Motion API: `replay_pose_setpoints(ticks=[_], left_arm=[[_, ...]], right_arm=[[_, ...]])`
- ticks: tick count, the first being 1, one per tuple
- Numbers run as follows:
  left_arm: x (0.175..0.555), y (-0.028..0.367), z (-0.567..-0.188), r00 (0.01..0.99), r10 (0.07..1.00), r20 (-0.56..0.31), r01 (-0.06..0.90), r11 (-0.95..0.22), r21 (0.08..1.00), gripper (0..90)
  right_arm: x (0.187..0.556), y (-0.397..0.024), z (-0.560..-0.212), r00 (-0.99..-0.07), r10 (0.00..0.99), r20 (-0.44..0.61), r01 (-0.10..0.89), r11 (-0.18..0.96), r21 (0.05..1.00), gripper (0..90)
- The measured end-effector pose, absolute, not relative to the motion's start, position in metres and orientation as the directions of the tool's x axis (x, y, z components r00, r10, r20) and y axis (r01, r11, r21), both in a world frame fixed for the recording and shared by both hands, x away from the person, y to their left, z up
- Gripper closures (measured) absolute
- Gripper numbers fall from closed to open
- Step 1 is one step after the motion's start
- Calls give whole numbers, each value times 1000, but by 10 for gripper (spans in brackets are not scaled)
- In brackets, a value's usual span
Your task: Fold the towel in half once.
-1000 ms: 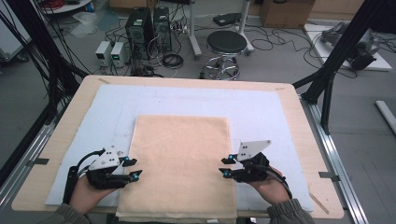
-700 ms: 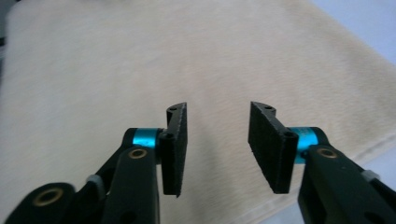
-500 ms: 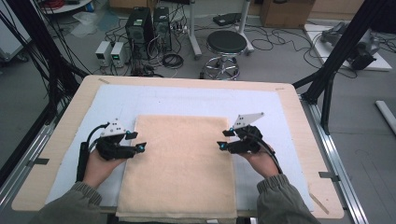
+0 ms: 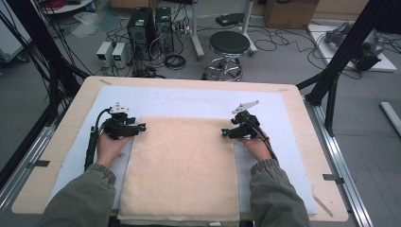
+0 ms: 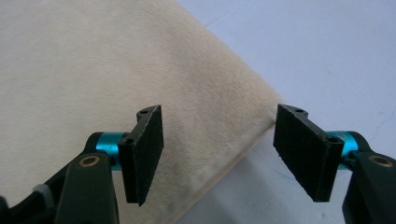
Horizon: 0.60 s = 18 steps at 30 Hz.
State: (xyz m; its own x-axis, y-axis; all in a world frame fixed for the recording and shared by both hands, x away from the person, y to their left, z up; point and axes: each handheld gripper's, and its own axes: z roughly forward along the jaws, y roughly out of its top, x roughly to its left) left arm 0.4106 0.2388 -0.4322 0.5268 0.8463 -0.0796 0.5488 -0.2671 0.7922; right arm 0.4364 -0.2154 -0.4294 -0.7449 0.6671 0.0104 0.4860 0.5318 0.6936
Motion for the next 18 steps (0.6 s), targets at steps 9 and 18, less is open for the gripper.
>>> replay_pose_setpoints(ticks=[9, 18], left_arm=[[416, 236, -443, 532, 841, -99, 581, -278, 765, 543], [419, 234, -436, 516, 852, -86, 570, -267, 777, 844]], right_arm=[[442, -214, -437, -777, 622, 96, 504, 524, 686, 639], [447, -206, -429, -800, 593, 93, 472, 525, 708, 831]])
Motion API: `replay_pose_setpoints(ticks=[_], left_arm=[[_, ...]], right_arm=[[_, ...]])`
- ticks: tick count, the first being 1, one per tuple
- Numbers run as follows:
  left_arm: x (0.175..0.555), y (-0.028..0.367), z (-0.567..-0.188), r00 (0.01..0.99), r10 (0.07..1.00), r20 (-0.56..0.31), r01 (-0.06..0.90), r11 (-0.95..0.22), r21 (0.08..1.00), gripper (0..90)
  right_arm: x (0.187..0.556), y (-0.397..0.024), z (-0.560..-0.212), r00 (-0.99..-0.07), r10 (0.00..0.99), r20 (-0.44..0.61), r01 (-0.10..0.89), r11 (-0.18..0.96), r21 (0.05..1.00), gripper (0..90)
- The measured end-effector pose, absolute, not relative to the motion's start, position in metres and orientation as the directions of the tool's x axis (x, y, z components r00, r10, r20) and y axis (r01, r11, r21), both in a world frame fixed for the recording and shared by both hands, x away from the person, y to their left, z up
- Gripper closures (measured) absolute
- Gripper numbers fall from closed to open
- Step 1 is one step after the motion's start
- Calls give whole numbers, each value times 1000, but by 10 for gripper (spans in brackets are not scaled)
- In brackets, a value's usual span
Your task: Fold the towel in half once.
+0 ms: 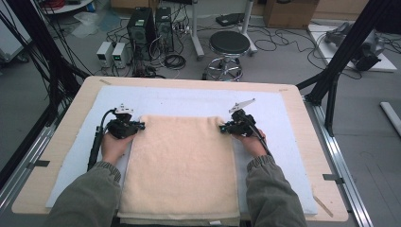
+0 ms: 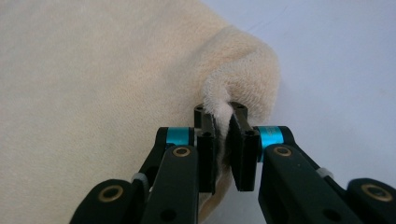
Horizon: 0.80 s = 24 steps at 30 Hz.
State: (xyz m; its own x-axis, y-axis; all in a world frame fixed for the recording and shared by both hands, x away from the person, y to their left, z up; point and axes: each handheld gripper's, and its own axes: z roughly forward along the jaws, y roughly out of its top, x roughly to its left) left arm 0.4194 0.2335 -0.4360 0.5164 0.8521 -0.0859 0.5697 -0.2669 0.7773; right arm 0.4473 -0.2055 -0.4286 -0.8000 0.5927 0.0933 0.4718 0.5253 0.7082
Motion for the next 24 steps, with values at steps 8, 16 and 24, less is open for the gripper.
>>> replay_pose_setpoints(ticks=[8, 16, 24], left_arm=[[447, 236, -384, 483, 875, -20, 496, -254, 830, 843], [455, 237, -378, 503, 864, -16, 516, -285, 808, 572], [433, 242, -388, 564, 825, -11, 500, -331, 801, 500]], right_arm=[[472, -198, -384, -763, 646, 32, 426, 464, 777, 830], [490, -203, -389, -702, 700, 128, 517, 378, 768, 449], [461, -203, -390, -747, 662, 61, 480, 473, 739, 364]])
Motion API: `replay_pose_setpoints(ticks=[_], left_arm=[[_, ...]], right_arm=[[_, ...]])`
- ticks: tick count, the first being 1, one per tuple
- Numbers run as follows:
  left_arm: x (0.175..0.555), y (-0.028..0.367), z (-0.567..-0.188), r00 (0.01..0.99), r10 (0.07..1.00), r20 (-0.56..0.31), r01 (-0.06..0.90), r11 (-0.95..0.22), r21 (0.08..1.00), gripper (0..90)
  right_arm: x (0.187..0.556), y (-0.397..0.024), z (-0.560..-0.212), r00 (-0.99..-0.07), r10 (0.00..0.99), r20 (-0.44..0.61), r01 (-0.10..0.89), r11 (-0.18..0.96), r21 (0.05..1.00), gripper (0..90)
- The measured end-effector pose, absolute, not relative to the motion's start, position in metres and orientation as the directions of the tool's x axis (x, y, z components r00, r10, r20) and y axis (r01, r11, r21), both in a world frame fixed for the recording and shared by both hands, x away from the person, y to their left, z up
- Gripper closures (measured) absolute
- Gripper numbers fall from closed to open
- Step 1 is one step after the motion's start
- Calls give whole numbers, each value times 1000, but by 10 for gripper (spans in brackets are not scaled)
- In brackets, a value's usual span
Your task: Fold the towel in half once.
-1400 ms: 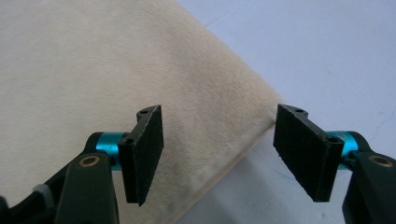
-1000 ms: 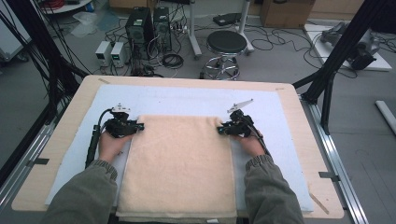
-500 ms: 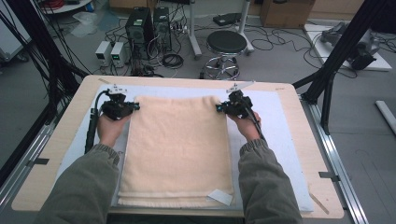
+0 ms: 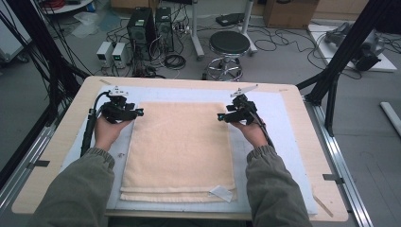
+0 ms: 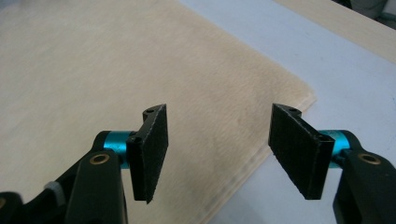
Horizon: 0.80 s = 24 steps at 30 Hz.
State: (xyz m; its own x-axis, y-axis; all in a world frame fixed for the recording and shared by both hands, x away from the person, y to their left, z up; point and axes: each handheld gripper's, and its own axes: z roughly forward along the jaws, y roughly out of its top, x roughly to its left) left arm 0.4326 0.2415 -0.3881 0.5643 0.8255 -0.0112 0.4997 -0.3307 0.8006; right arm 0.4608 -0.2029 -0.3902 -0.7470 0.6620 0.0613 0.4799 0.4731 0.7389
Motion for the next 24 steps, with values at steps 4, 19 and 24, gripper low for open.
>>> replay_pose_setpoints(ticks=[4, 19, 24], left_arm=[[415, 245, -386, 589, 808, -4, 476, -343, 810, 471], [322, 240, -400, 693, 720, 43, 370, -406, 836, 406], [300, 238, -408, 706, 708, 37, 365, -408, 837, 389]], right_arm=[[440, -204, -385, -782, 623, 18, 433, 522, 734, 336], [355, -215, -381, -842, 538, -43, 354, 611, 708, 256], [334, -217, -380, -854, 516, -74, 300, 603, 739, 274]])
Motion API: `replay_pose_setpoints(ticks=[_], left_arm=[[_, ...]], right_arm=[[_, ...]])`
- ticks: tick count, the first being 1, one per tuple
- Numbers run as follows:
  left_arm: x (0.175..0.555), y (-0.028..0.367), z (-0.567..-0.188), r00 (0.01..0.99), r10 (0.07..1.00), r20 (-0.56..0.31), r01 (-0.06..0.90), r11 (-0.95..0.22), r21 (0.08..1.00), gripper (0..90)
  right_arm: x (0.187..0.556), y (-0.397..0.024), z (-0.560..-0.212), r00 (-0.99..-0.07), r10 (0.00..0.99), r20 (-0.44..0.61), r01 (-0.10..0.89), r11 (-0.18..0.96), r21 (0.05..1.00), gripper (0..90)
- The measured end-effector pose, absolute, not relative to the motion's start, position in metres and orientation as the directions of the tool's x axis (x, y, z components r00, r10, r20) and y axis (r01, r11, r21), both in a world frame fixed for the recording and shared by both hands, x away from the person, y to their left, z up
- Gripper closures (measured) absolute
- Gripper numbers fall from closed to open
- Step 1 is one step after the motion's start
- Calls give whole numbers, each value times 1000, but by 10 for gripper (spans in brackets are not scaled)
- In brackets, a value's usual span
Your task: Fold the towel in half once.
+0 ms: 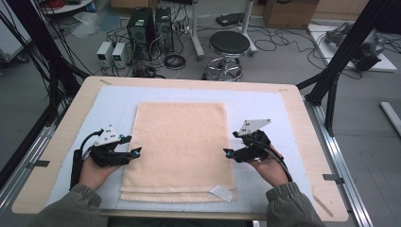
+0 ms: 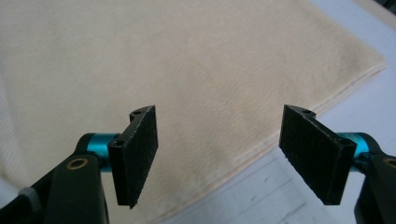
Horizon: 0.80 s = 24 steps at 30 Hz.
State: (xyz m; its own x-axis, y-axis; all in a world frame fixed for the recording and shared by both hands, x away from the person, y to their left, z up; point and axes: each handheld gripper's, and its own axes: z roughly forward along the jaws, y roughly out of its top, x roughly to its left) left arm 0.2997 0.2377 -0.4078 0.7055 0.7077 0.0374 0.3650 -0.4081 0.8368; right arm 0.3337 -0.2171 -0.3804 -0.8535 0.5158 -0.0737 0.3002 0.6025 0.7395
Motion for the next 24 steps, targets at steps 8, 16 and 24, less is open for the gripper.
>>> replay_pose_setpoints(ticks=[8, 16, 24], left_arm=[[281, 236, -416, 736, 676, 25, 371, -434, 821, 386], [283, 231, -433, 808, 589, -6, 386, -522, 760, 638], [284, 226, -433, 817, 576, 20, 367, -547, 753, 867]], right_arm=[[318, -212, -411, -881, 474, -21, 299, 589, 750, 368], [319, -205, -435, -904, 426, 13, 312, 642, 701, 611], [318, -203, -433, -922, 387, -14, 267, 661, 701, 831]])
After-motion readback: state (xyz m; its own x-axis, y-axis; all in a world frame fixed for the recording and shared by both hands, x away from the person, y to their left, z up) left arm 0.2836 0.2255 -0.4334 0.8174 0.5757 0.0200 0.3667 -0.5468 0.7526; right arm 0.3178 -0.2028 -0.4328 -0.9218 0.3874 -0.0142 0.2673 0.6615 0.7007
